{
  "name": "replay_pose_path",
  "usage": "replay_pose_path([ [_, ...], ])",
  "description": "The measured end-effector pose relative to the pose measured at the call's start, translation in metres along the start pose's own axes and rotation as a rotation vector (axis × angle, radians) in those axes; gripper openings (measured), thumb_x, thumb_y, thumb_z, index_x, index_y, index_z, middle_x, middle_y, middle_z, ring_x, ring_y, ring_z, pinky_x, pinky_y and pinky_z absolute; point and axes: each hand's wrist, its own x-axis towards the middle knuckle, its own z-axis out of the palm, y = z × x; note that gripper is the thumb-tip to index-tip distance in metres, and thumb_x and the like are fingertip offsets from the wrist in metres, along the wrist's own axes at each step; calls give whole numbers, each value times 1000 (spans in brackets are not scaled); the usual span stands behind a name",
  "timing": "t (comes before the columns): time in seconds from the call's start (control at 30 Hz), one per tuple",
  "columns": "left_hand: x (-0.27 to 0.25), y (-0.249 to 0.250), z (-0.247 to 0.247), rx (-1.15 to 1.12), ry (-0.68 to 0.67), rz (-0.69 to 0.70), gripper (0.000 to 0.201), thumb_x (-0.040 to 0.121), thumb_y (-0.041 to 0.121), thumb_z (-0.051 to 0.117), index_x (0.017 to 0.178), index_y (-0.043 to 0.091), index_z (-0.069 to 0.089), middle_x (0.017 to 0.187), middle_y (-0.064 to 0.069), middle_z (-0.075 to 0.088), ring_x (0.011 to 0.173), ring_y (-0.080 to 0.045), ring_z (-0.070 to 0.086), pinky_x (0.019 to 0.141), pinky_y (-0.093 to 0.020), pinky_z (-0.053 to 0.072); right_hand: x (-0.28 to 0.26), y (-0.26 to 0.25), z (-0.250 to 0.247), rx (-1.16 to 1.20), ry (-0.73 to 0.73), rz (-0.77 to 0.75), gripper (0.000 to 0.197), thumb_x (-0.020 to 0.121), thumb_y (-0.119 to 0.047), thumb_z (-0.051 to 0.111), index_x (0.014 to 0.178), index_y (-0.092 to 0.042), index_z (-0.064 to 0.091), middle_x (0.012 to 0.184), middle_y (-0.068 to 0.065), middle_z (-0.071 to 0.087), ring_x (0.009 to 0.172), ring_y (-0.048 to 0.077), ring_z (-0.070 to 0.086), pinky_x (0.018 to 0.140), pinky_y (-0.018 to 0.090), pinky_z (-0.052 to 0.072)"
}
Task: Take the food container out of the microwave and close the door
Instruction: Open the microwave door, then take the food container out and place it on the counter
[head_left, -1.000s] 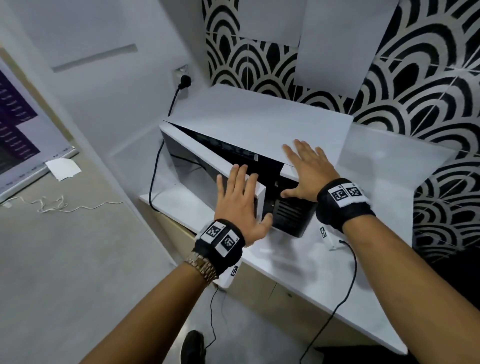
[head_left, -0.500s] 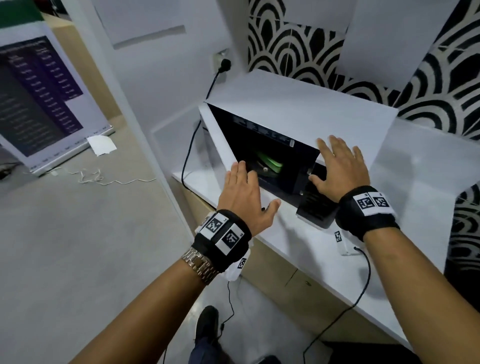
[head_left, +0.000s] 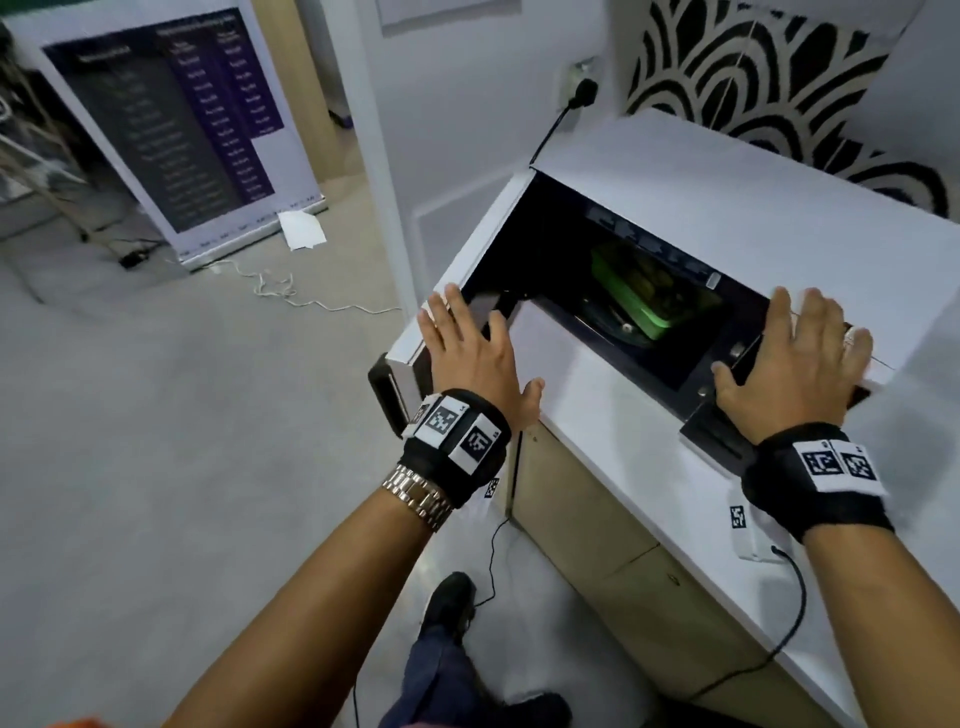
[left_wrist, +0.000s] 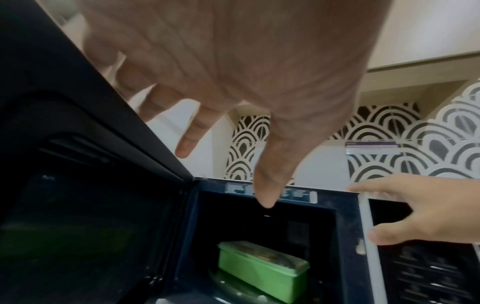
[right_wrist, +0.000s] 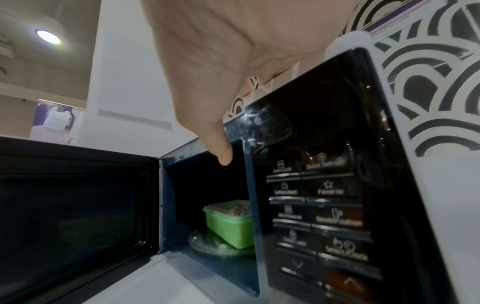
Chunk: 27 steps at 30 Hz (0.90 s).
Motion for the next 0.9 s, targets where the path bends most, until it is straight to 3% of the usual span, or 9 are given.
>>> replay_pose_path([
  [0.17, 19, -20, 16, -38, 42, -51, 95, 74, 64, 53, 148, 14, 21, 155, -31, -17, 142, -45, -23, 114, -60, -13, -18, -35, 6, 46, -13, -174, 81, 77, -34, 70, 145, -8, 35, 157, 22, 22, 147, 34, 14, 117, 59, 6],
  [0.33, 44, -32, 25, -78, 52, -39, 97, 74, 62, 53, 151, 16, 14, 158, -22, -19, 143, -37, -26, 115, -61, -11, -21, -63, 25, 126, -126, -333, 78, 81, -35, 67, 147, -9, 33, 158, 19, 24, 148, 33, 15, 118, 57, 13],
  [0.6, 85, -59, 26, -25, 117, -42, 98, 72, 61, 58, 150, 15, 19, 160, -22, -4, 147, -39, -11, 116, -61, -4, -10, -57, 65, 71, -380, -268, 79, 86, -42, 60, 151, -15, 24, 159, 17, 19, 148, 31, 13, 119, 50, 16],
  [0.73, 105, -66, 28, -15, 104, -44, 101, 70, 61, 59, 150, 15, 18, 160, -22, -7, 147, -38, -14, 115, -63, -4, 3, -57, 87, 40, -482, -202, 78, 88, -44, 56, 151, -17, 20, 160, 16, 14, 149, 30, 10, 119, 49, 16],
  [0.9, 129, -61, 37, -36, 81, 51, 102, 72, 60, 57, 151, 16, 11, 160, -19, -11, 146, -37, -19, 114, -62, -10, 34, -74, 105, 32, -496, -182, 75, 85, -42, 60, 148, -14, 30, 155, 19, 27, 146, 31, 19, 115, 52, 23],
])
